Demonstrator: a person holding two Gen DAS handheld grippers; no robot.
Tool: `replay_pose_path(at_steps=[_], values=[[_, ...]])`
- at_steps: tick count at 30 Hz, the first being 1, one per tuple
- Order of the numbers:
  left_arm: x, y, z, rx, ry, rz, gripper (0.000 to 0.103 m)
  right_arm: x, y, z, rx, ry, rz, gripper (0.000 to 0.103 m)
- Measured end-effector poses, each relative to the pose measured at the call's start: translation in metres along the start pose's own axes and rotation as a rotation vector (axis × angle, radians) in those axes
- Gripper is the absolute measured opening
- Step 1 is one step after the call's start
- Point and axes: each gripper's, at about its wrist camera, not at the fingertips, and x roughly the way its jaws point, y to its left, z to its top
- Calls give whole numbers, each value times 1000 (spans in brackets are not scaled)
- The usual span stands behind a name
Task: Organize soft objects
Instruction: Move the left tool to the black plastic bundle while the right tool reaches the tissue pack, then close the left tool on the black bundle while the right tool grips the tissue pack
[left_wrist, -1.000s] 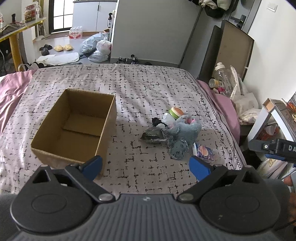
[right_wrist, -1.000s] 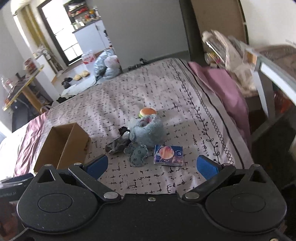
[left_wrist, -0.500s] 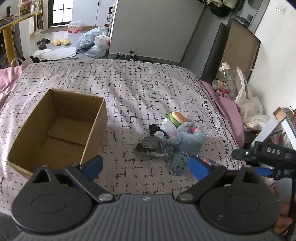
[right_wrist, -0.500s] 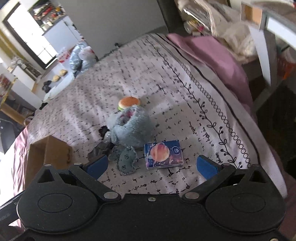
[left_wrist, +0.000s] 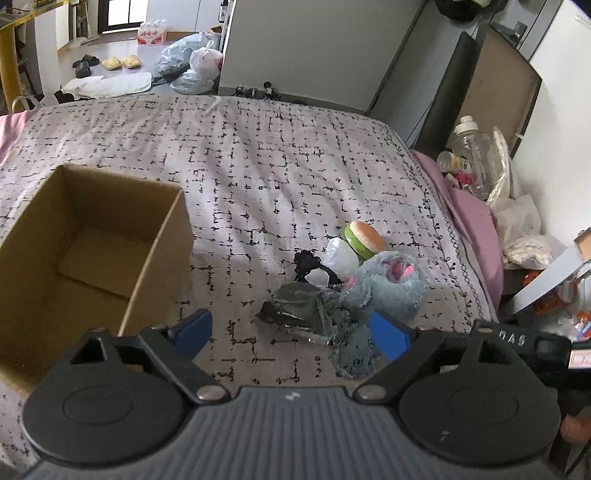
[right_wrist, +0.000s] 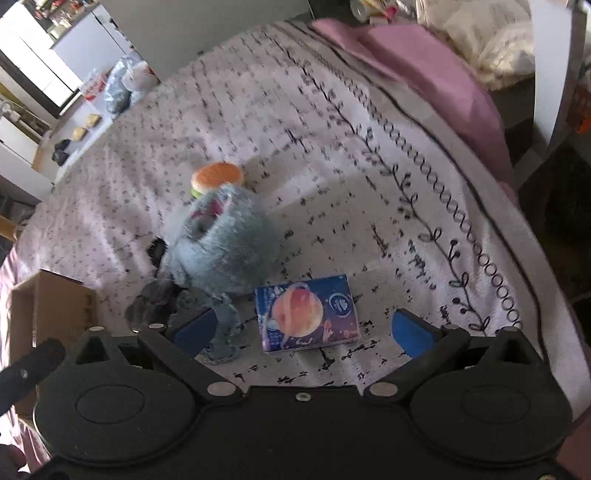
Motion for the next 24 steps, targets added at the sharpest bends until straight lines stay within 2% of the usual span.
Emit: replay_pose_path(at_steps=[2, 5, 10, 16, 18, 20, 21, 24], values=[[11, -1, 2, 1, 12, 2, 91, 11, -4, 0, 24, 24, 7, 93], [25, -1, 5, -1, 30, 0, 90, 24, -11, 1, 64, 54, -2, 92], [50, 1, 8, -16, 63, 1, 89, 38, -3, 5, 33, 60, -63, 92], [78, 2, 7, -29, 93, -9, 89, 54, -4, 5, 40, 102, -62, 92], [90, 3, 7, -37, 107, -6, 89, 58, -2, 4, 38, 111, -59, 88], [99, 4, 7, -51, 121, -9, 82, 62, -2, 5, 46, 122, -36, 76], [102, 4, 6, -52, 125, -13, 80, 63, -2, 5, 53, 126, -28, 74], [107, 5, 5, -63, 129, -24, 64, 62, -6, 6, 86, 116, -14, 71]])
